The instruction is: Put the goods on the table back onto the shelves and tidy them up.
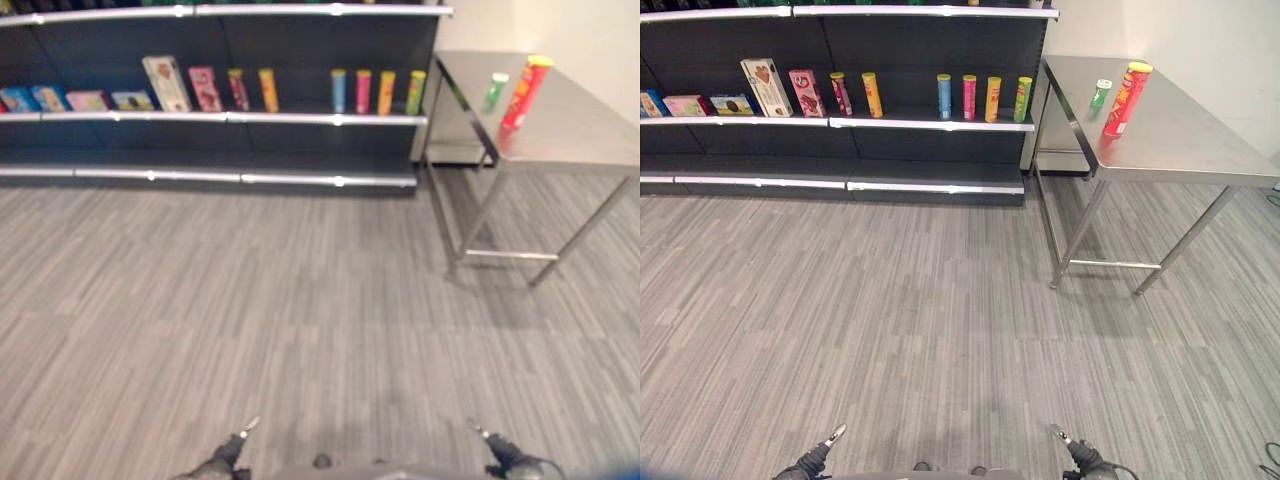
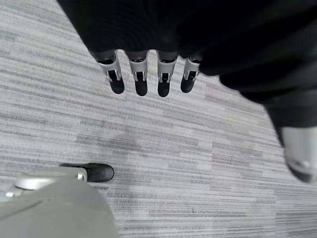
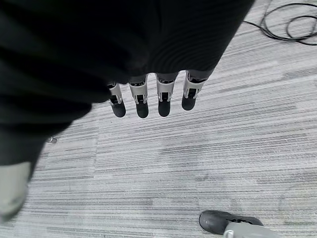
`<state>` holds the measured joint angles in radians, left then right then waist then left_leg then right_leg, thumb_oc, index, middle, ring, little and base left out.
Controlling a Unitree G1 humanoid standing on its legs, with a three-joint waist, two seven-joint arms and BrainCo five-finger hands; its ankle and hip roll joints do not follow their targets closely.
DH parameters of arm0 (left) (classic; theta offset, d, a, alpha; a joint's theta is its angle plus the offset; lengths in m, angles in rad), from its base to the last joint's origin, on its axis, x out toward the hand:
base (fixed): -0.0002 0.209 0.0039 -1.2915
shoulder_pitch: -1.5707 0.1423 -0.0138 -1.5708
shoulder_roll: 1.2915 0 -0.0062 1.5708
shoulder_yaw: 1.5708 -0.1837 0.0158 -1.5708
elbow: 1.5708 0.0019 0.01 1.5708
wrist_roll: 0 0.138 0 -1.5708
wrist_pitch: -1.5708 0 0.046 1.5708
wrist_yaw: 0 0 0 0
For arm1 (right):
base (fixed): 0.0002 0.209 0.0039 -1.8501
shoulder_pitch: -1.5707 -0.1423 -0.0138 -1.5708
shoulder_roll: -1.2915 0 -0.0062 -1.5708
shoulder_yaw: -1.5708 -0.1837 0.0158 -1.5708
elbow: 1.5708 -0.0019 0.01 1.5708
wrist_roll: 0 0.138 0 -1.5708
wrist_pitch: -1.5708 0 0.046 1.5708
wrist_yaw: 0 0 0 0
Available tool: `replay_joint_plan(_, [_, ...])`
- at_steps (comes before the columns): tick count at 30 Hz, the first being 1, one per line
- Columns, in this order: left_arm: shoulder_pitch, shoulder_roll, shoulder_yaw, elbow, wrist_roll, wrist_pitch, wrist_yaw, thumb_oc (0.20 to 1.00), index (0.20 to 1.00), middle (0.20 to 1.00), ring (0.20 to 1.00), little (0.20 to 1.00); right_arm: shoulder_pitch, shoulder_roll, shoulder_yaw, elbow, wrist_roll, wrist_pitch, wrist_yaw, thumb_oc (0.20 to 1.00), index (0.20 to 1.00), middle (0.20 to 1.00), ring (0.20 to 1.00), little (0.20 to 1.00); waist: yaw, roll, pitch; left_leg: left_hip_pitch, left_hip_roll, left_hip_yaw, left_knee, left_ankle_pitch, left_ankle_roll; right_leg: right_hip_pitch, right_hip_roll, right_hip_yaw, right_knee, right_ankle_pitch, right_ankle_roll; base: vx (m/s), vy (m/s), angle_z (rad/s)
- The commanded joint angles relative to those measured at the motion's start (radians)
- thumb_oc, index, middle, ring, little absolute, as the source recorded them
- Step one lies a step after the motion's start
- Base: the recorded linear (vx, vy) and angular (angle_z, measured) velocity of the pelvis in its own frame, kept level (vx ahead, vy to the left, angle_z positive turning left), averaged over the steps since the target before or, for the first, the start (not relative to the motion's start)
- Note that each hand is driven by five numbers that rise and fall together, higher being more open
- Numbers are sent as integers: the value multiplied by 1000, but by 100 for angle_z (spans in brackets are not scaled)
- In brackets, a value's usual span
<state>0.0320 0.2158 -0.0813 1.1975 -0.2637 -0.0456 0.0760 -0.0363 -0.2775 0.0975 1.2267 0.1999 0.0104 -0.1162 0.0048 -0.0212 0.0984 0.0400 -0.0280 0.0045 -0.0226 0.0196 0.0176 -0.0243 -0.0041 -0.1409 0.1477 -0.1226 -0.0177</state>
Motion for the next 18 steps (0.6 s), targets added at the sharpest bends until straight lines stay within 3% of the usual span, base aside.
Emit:
replay_joint_plan(1, [-64, 10, 13, -10, -60, -41, 12, 1000, 1000, 1000, 1000, 1000, -39, -14, -21, 9, 36, -16, -11, 1000, 1000, 1000, 1000, 1000, -8, -18, 56, 106, 70, -111, -65, -92, -99, 149, -74, 4, -200, 61, 131, 7, 7, 4])
replay_joint_plan(18, [-64, 12, 13, 15, -41, -35, 10, 1000, 1000, 1000, 1000, 1000, -36, -8, -14, 18, 33, -9, -12, 1000, 1000, 1000, 1000, 1000, -2, -19, 59, 96, 57, -104, -65, -98, -86, 130, -85, 24, -202, 74, 141, -3, 16, -5])
